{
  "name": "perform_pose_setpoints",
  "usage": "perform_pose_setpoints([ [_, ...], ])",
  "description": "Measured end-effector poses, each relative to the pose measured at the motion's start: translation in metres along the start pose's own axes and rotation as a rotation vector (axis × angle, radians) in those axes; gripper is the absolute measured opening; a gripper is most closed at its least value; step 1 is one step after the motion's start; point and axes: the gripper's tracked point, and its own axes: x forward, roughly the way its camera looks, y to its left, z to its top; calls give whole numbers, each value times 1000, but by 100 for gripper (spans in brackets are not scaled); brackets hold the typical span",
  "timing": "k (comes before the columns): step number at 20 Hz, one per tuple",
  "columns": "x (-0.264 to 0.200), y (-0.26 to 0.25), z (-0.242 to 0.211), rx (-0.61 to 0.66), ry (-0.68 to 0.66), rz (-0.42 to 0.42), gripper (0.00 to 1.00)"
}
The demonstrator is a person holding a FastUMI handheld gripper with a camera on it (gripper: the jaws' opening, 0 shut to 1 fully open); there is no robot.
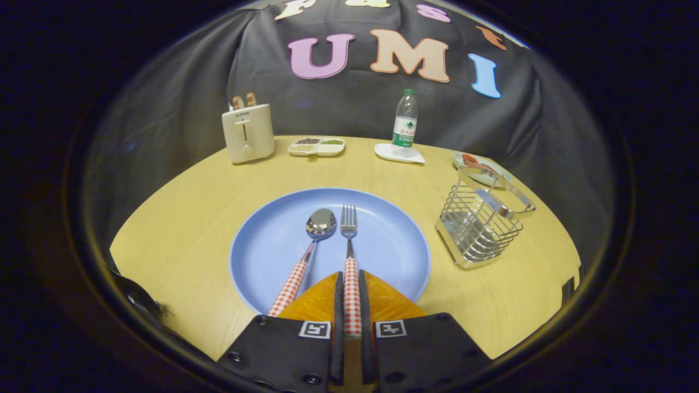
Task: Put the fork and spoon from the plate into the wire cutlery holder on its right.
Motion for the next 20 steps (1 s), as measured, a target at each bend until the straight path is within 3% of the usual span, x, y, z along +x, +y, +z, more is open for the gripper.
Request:
perform_pose_setpoints([
  [10,-30,-22,44,0,-20,1,15],
  [11,-27,-22,41,-2,-3,10,7],
  [20,-31,-8,65,-80,-21,57,7],
])
